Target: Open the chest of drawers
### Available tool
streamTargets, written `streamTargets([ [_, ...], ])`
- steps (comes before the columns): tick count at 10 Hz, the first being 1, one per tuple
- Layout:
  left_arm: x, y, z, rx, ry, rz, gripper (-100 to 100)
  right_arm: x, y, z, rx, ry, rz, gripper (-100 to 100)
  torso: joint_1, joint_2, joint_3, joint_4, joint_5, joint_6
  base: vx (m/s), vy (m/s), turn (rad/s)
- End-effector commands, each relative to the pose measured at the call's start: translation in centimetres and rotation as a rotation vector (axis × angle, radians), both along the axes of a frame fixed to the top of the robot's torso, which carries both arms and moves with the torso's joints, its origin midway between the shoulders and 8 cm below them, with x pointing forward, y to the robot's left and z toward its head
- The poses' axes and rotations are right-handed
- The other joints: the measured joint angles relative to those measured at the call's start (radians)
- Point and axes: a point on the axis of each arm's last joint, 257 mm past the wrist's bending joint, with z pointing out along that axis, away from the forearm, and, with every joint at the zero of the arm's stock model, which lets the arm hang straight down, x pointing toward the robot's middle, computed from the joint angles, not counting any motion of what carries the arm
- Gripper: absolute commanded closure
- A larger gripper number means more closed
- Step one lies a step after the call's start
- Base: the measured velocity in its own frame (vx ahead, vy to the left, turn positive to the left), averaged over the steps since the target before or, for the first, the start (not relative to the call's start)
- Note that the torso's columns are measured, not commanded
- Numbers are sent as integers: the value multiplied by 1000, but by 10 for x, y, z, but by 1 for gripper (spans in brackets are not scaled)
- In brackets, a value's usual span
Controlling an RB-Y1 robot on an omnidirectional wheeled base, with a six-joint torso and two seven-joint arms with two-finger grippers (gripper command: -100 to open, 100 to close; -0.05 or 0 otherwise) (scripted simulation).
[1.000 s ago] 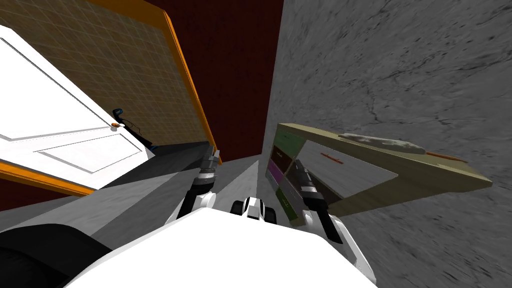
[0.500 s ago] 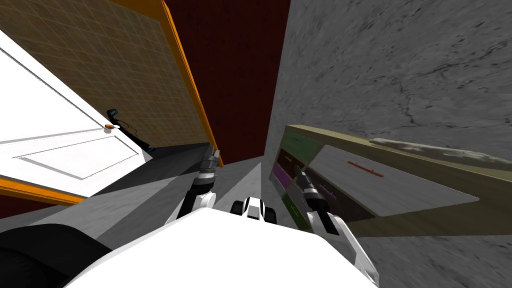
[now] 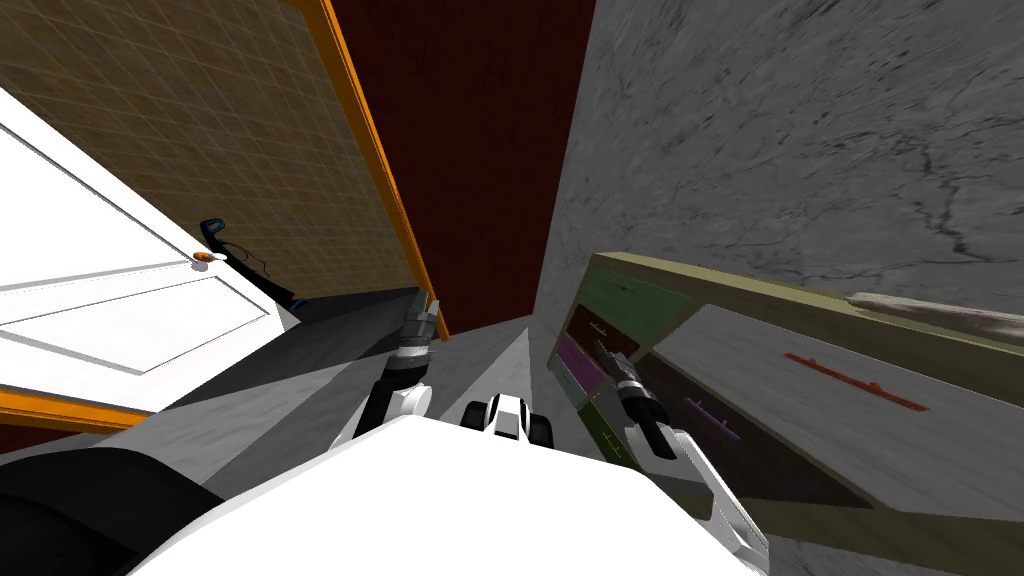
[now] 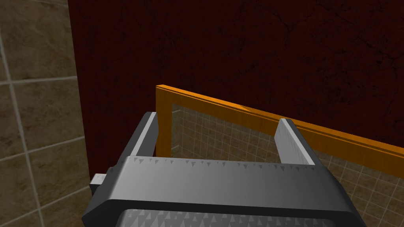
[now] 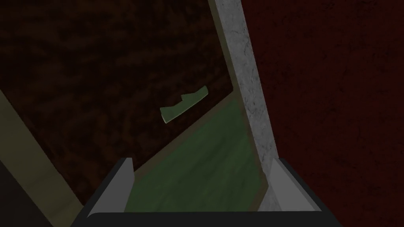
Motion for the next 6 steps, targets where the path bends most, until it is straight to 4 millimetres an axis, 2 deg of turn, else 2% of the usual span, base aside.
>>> streamTargets([
  [1,0,0,0,0,0,0,0,-7,-30,-22,-124,79,-47,-100,0,1,1,0,0,0,72,164,-24],
  [4,0,0,0,0,0,0,0,-17,-88,-47,-344,211,-122,-100,-2,0,0,0,-1,0,108,159,-3],
  [5,0,0,0,0,0,0,0,-19,-90,-52,-343,221,-125,-100,0,-2,-1,-1,0,0,86,141,-16],
  [6,0,0,0,0,0,0,0,-24,-112,-59,-415,269,-151,-100,-2,1,0,0,-1,0,46,97,-9],
])
